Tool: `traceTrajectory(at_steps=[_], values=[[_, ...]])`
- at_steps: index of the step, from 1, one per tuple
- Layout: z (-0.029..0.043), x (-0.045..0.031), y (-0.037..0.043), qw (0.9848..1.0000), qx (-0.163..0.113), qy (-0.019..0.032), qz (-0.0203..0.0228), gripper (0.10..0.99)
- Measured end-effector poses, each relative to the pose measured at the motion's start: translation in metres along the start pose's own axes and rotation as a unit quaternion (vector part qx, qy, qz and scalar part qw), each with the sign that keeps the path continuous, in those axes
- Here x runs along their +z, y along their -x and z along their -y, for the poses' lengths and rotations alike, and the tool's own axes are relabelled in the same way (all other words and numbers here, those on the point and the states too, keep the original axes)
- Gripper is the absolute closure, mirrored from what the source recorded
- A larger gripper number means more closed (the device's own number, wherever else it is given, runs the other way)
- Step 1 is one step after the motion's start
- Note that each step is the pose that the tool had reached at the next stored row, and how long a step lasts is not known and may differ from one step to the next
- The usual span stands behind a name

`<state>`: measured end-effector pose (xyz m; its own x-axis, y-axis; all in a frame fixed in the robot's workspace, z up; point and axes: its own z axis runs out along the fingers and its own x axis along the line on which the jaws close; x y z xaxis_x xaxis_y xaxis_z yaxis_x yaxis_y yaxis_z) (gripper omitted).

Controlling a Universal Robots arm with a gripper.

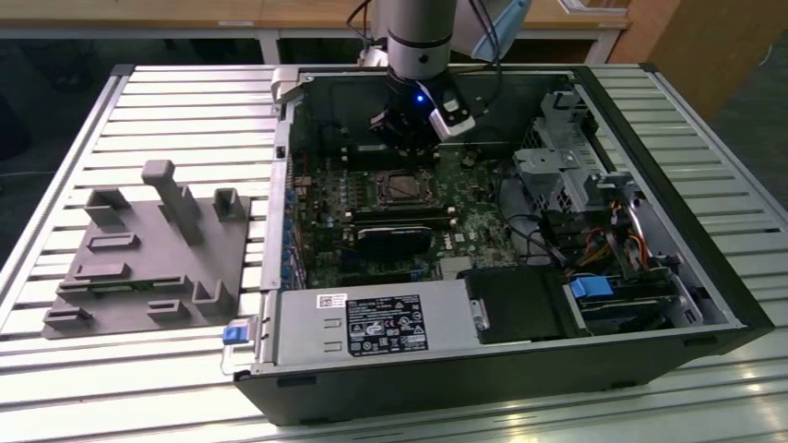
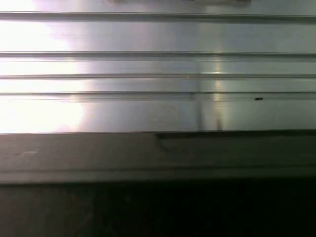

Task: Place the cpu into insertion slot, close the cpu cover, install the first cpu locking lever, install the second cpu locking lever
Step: 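Install the first cpu locking lever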

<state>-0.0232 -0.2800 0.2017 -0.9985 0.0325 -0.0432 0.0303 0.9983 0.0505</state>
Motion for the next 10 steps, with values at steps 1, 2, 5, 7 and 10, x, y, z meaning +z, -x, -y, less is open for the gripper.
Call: traceTrajectory(at_steps=[1, 2, 5, 7, 10], values=[[0.0000, -0.0001, 0.0000, 1.0000, 0.000, 0.0001, 0.0000, 0.980], [0.0000, -0.0001, 0.0001, 1.0000, 0.000, -0.0001, 0.0001, 0.980], [0.0000, 0.0000, 0.0000, 1.0000, 0.000, -0.0052, 0.0002, 0.980], [-0.0001, 0.0005, 0.0000, 0.9999, 0.000, -0.0101, 0.0004, 0.980], [-0.0001, 0.0019, 0.0000, 0.9999, -0.001, -0.0157, 0.0005, 0.980]])
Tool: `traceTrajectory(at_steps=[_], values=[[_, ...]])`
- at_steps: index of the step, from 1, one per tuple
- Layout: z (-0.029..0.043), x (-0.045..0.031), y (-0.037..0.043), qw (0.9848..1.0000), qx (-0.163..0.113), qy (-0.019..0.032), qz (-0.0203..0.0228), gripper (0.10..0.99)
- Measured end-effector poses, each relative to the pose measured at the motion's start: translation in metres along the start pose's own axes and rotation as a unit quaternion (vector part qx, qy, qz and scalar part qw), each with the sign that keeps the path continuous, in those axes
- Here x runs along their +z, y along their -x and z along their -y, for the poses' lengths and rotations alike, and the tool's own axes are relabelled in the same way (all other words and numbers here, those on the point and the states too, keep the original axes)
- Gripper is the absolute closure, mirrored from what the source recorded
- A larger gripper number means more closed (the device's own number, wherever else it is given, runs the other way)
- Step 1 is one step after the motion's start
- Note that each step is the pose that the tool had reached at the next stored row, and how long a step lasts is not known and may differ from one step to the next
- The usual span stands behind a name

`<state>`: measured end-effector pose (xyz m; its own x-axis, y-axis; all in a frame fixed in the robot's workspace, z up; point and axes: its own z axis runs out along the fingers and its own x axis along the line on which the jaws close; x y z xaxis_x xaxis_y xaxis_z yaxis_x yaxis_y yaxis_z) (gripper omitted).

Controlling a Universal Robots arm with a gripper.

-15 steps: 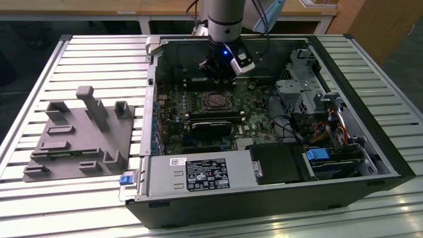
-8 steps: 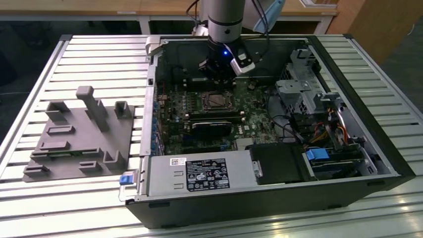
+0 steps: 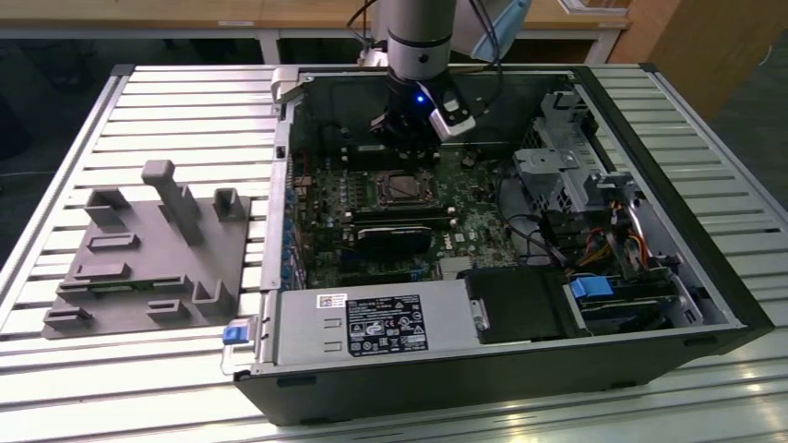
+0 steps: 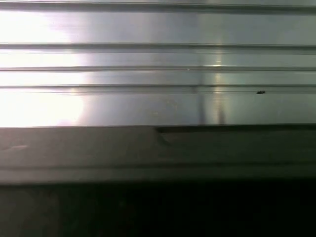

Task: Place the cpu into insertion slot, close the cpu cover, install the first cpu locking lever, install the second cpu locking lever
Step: 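Install the first cpu locking lever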

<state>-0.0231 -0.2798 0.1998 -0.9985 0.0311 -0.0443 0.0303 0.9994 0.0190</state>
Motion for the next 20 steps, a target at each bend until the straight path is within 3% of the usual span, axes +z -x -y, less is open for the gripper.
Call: traceTrajectory(at_steps=[20], values=[[-0.0002, 0.0021, 0.0013, 1.0000, 0.000, -0.0039, 0.0001, 0.980]])
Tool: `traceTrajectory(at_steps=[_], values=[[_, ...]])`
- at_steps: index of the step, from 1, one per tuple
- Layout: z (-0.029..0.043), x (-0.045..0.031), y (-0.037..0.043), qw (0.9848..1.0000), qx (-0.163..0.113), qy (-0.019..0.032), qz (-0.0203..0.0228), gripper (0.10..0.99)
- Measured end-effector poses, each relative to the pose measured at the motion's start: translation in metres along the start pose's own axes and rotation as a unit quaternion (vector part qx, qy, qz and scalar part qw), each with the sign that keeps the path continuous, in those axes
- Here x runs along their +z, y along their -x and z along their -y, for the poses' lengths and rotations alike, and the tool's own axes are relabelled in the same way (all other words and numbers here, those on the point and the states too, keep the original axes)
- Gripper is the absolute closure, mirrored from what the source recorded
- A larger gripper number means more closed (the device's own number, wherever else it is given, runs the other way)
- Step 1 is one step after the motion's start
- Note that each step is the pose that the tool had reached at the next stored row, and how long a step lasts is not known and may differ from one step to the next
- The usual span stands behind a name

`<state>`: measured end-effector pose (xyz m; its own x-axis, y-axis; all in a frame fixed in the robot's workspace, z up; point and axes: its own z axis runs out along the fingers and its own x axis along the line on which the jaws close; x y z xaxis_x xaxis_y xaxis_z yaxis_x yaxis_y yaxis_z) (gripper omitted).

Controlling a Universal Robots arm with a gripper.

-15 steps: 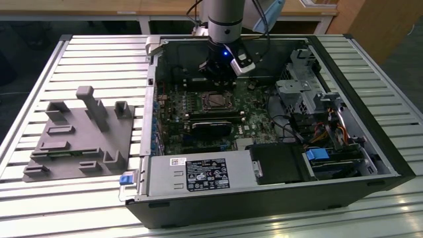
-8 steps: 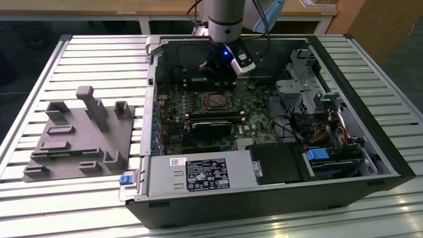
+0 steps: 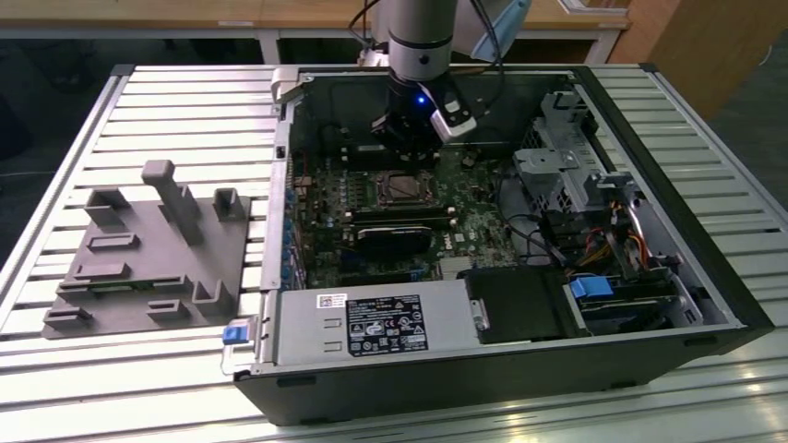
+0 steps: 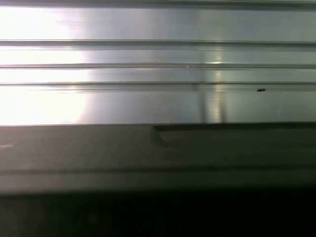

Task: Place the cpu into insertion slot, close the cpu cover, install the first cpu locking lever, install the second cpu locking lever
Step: 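Install the first cpu locking lever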

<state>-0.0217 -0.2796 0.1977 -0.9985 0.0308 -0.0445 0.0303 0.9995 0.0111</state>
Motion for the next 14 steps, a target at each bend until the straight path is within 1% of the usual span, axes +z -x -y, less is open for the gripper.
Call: traceTrajectory(at_steps=[5, 6, 11, 14], values=[[0.0001, 0.0012, 0.0004, 1.0000, 0.000, 0.0002, -0.0001, 0.980], [0.0002, 0.0012, 0.0005, 1.0000, 0.000, 0.0011, -0.0002, 0.980], [0.0000, 0.0014, 0.0006, 1.0000, 0.000, 0.0099, -0.0003, 0.980], [-0.0002, 0.0006, 0.0007, 0.9999, 0.001, 0.0121, 0.0000, 0.980]])
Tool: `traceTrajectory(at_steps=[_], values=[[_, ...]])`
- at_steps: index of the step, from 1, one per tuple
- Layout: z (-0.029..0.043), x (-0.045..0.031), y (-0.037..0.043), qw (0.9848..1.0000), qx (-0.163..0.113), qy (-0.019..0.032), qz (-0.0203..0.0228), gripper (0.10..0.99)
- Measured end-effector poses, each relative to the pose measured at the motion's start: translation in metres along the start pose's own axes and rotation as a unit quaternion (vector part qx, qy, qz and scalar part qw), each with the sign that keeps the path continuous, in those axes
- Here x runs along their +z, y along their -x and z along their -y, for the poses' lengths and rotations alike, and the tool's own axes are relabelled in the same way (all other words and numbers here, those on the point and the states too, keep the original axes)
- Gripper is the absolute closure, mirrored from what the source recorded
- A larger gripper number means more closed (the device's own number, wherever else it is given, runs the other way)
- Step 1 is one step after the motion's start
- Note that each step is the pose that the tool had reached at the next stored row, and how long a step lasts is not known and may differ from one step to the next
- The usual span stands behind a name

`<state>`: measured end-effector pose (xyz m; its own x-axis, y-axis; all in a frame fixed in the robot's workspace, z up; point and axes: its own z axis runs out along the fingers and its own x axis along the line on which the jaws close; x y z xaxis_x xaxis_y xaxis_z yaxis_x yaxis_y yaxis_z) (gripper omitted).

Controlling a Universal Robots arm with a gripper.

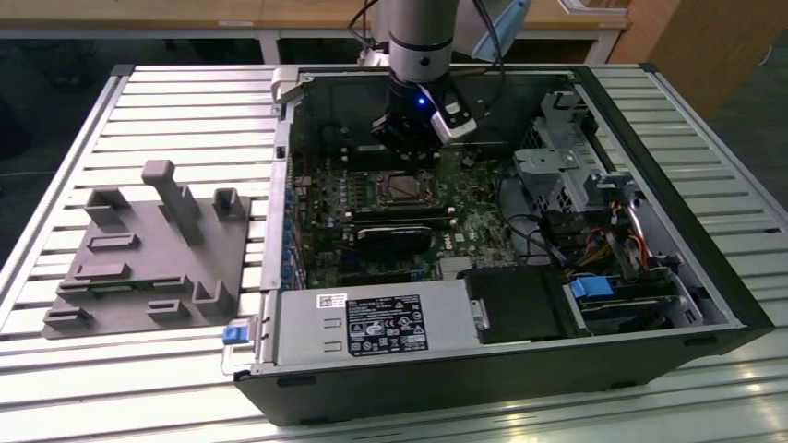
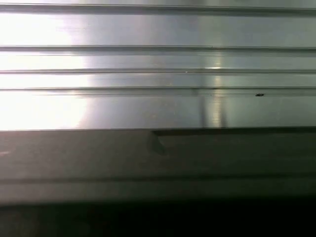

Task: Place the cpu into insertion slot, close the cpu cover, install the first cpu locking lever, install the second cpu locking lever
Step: 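Install the first cpu locking lever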

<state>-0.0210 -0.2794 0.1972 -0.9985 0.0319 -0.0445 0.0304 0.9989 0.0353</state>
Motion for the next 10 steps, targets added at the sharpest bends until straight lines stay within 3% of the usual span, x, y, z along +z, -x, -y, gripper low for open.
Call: traceTrajectory(at_steps=[5, 10], values=[[-0.0002, -0.0101, 0.0004, 1.0000, 0.000, -0.0007, -0.0004, 0.980], [0.0024, -0.0103, 0.0005, 1.0000, 0.000, -0.0006, -0.0003, 0.980]])
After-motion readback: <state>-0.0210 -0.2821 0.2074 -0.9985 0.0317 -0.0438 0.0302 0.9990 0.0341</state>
